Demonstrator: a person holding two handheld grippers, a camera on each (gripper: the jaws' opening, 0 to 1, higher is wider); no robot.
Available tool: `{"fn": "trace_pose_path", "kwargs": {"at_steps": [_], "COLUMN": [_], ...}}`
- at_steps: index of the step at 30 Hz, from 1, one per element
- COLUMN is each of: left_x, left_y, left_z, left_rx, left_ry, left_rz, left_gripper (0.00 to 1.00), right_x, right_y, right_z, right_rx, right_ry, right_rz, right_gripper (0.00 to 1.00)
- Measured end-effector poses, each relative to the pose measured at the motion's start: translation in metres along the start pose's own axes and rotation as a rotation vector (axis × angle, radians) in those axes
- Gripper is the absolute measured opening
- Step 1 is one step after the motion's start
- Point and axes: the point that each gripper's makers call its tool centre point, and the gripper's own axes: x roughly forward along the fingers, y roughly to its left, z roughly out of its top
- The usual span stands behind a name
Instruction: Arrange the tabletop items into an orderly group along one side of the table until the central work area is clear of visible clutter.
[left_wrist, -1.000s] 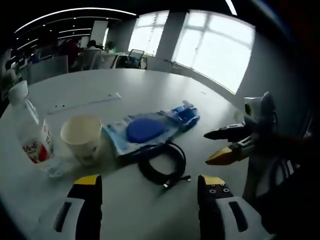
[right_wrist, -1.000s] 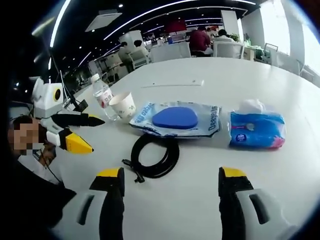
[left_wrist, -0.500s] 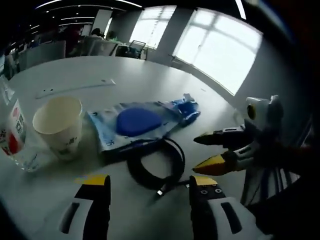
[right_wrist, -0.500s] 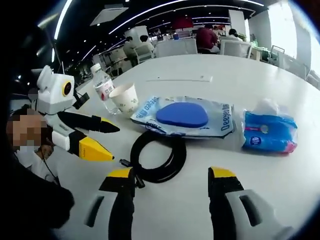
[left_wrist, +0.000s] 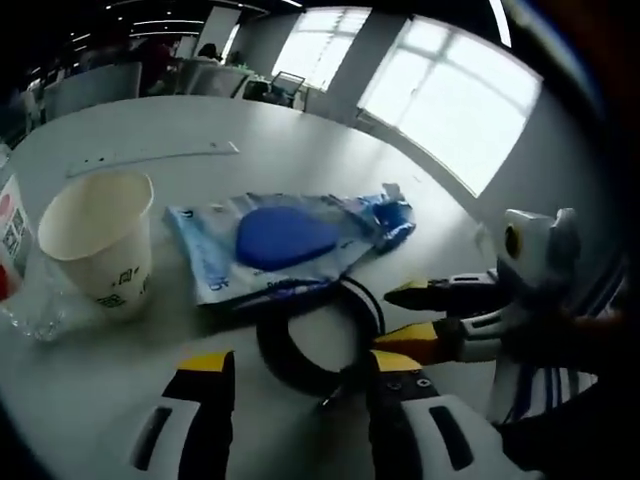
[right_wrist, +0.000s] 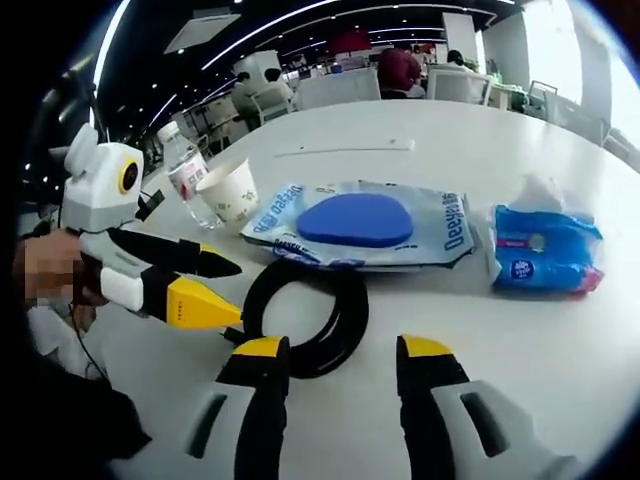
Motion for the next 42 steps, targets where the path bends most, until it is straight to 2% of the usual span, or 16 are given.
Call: {"fn": "trace_pose_path", "kwargs": {"at_steps": [5,10,11,18,21,22,24,26,27,30,33,34,35,36,37,42], "left_x": [0.006,0.011,0.012,0.014,0.016,0.016,0.017,0.016,0.015,0.014,0.014,0.014,0.012,0.011,0.012,0.015], "left_y": [0.000,-0.003,-0.002,-0.002,-0.005,-0.002,-0.002,0.000,0.005,0.007,0.007,0.008,0.007,0.005,0.003,0.004], "left_z": [0.000,-0.002,-0.001,0.000,-0.003,-0.003,-0.002,-0.002,-0.003,-0.004,-0.002,-0.001,0.006,0.005,0.004,0.002], "left_rx": [-0.021,-0.047,-0.038,-0.019,0.018,0.047,0.054,0.052,0.050,0.021,0.048,0.048,0.051,0.023,0.038,0.028], "left_ry": [0.007,0.017,0.004,0.011,0.021,0.024,0.026,0.028,0.035,0.039,0.043,0.039,0.007,0.025,0.040,0.044], "left_rz": [0.006,0.011,0.014,0.043,0.056,0.079,0.081,0.087,0.110,0.104,0.114,0.117,0.115,0.106,0.095,0.088], "left_gripper": [0.45,0.43,0.42,0.37,0.33,0.32,0.31,0.25,0.20,0.16,0.12,0.05,0.03,0.03,0.03,0.03], "right_x": [0.005,0.011,0.011,0.018,0.019,0.019,0.019,0.018,0.018,0.017,0.016,0.016,0.015,0.015,0.013,0.013], "right_y": [-0.002,0.000,0.000,-0.001,0.004,0.004,0.002,0.003,0.003,0.002,0.000,-0.002,-0.002,-0.001,-0.004,-0.009], "right_z": [0.000,0.000,0.000,-0.001,-0.002,-0.002,-0.002,-0.002,-0.003,-0.004,-0.002,-0.001,0.000,0.001,0.001,0.000], "right_rx": [-0.015,0.000,-0.002,-0.002,-0.009,-0.019,-0.003,0.000,0.001,0.046,0.078,0.089,0.117,0.144,0.156,0.257], "right_ry": [-0.011,-0.011,-0.010,-0.010,-0.012,-0.015,-0.018,-0.016,-0.016,-0.011,-0.017,-0.020,-0.029,-0.033,-0.032,-0.038], "right_rz": [-0.039,-0.049,-0.051,-0.068,-0.069,-0.083,-0.086,-0.088,-0.088,-0.089,-0.095,-0.099,-0.097,-0.095,-0.105,-0.102], "right_gripper": [0.27,0.26,0.26,0.23,0.18,0.18,0.18,0.17,0.17,0.14,0.10,0.08,0.06,0.04,0.04,0.01]}}
